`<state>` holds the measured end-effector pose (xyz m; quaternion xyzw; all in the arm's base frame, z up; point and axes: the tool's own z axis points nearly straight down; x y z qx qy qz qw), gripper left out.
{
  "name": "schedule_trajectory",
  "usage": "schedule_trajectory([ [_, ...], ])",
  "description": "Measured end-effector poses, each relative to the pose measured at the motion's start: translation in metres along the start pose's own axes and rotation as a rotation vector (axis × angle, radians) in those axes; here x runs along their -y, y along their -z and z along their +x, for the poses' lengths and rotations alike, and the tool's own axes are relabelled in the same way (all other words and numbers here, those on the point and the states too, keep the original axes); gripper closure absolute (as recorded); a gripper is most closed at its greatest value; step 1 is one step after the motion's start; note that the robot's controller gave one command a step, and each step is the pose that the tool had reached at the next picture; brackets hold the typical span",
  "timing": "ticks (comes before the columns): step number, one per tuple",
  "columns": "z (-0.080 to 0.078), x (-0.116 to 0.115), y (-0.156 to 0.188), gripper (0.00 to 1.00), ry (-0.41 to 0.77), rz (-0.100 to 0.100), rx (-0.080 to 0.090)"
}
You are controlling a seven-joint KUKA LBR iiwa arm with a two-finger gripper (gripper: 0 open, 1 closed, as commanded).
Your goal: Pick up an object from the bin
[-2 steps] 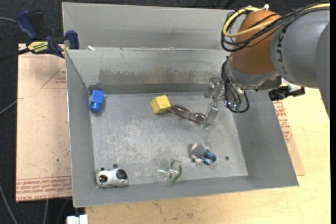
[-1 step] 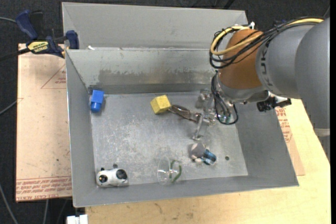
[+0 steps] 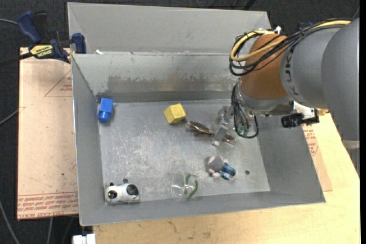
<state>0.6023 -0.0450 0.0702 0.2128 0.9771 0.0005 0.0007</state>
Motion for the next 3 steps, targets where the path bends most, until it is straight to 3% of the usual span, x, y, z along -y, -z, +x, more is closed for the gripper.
schedule_trajectory([
  [3,0.0,0.0,0.018,1.0,0.001,0.0,0.0],
])
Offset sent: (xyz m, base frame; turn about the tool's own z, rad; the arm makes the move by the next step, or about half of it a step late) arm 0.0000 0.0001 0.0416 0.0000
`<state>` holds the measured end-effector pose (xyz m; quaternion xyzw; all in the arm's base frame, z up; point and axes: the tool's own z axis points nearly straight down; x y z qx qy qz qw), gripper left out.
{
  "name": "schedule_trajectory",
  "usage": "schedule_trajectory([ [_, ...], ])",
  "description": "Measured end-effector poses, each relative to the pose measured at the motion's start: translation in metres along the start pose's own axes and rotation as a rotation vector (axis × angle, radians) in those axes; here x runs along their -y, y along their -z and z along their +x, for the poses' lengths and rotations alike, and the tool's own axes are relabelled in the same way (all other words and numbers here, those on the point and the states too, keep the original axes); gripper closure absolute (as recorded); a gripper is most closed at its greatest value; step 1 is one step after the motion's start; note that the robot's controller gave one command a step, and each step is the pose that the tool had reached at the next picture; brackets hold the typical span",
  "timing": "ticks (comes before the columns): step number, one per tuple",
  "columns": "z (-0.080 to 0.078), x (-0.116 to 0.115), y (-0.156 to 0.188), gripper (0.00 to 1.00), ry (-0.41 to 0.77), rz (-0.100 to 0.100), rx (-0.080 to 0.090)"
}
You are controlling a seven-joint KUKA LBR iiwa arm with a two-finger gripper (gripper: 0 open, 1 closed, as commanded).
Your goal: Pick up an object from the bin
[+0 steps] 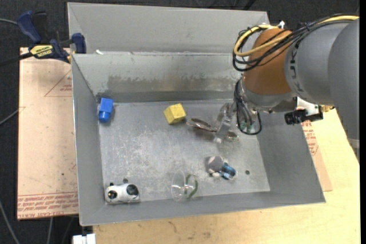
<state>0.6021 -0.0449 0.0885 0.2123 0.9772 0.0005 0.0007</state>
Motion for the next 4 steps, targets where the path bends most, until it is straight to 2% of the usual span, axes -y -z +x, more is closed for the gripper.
schedule_trajectory([
  [4,0.0,0.0,0.041,1.0,0.001,-0.001,0.002],
])
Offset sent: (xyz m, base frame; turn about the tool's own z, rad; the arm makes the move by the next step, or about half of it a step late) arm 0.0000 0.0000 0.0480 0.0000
